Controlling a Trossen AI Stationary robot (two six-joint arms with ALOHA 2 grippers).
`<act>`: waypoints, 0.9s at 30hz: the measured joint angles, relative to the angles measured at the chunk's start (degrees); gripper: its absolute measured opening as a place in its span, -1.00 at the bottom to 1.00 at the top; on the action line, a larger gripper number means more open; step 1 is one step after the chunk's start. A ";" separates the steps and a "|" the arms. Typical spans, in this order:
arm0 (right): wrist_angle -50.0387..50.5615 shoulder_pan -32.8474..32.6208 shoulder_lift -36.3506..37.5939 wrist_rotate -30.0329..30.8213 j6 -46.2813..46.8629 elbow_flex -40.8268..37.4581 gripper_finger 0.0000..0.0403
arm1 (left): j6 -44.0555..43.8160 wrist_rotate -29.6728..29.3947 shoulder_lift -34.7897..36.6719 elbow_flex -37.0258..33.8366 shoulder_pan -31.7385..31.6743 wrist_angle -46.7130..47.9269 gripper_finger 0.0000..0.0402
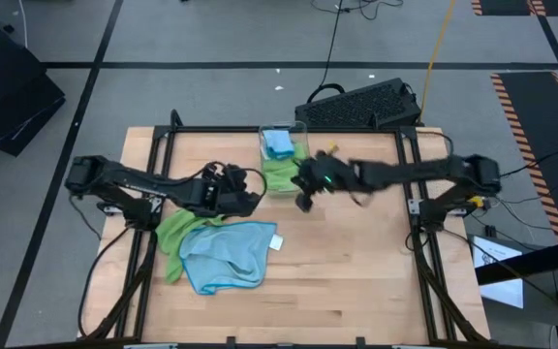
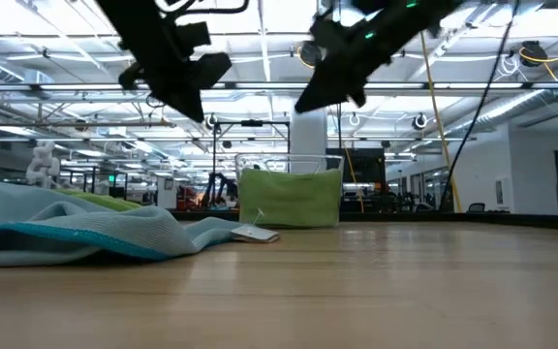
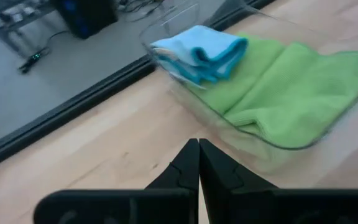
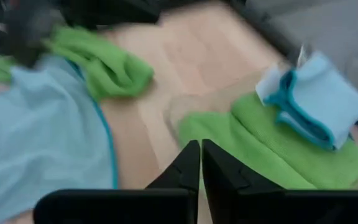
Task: Fold microfiber towels
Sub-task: Put the green towel into the transparent bin
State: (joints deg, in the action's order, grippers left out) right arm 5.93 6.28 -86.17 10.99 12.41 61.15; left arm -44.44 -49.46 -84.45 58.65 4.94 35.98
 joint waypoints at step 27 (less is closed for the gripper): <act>24.45 12.86 -23.76 -23.40 43.65 28.59 -0.99 | 12.18 -0.30 10.37 -17.31 0.04 -16.18 -0.95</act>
State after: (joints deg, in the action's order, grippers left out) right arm 30.37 19.14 -109.93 -12.42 56.06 89.74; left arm -32.26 -49.76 -74.08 41.34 4.98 19.81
